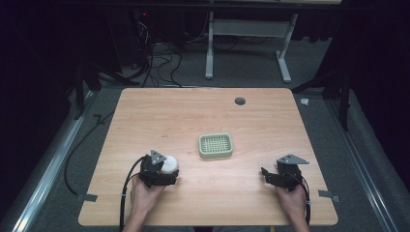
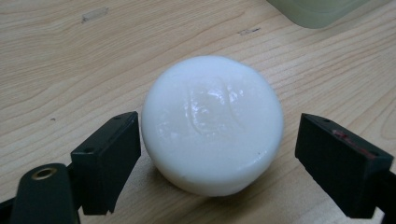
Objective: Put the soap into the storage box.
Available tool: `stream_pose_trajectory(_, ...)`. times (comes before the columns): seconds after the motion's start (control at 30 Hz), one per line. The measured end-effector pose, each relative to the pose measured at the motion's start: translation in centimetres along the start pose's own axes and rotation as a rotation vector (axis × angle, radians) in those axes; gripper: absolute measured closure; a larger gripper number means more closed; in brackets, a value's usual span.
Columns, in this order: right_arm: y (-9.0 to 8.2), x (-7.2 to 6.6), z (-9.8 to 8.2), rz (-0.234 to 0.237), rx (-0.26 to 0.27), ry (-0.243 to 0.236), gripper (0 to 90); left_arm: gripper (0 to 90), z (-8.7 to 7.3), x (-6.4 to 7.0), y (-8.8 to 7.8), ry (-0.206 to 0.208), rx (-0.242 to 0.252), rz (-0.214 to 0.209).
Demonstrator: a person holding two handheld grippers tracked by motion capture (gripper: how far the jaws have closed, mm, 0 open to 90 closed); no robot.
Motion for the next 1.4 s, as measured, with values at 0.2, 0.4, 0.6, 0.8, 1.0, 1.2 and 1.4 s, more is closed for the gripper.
stream_pose_trajectory(0.2, 0.0, 0.0, 0.0, 0.000, 0.000, 0.000, 29.1, 17.5, 0.3, -0.1, 0.5, -0.001, 0.004, 0.000)
stream_pose_trajectory(0.4, 0.0, 0.0, 0.0, 0.000, 0.000, 0.000, 29.0, 20.6, 0.3, -0.1, 0.8, 0.001, -0.003, 0.013)
stream_pose_trajectory(0.6, 0.0, 0.0, 0.0, 0.000, 0.000, 0.000, 29.1, 24.2, 0.2, -0.2, 0.9, -0.001, -0.008, 0.014)
stream_pose_trajectory(0.8, 0.0, 0.0, 0.0, 0.000, 0.000, 0.000, 29.0, 24.6, 0.2, -0.2, 0.9, 0.010, -0.007, 0.018)
stream_pose_trajectory(1.0, 0.0, 0.0, 0.0, 0.000, 0.000, 0.000, 29.0, 24.7, 0.2, -0.2, 0.9, 0.015, -0.008, 0.016)
stream_pose_trajectory(1.2, 0.0, 0.0, 0.0, 0.000, 0.000, 0.000, 29.0, 24.7, 0.2, -0.2, 0.5, 0.024, -0.021, 0.014)
stream_pose_trajectory(1.4, 0.0, 0.0, 0.0, 0.001, 0.001, -0.002, 28.9, 24.7, 0.5, -0.2, -0.3, 0.017, -0.007, -0.001)
Point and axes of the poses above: each handheld gripper's, and its own axes: y roughly forward along the jaws, z roughly out of its top, x roughly to its right, the point moved 1 cm from there along y, roughly forward along the jaws, and after that the axes turned 3 degrees about x, right-handed, at the moved point
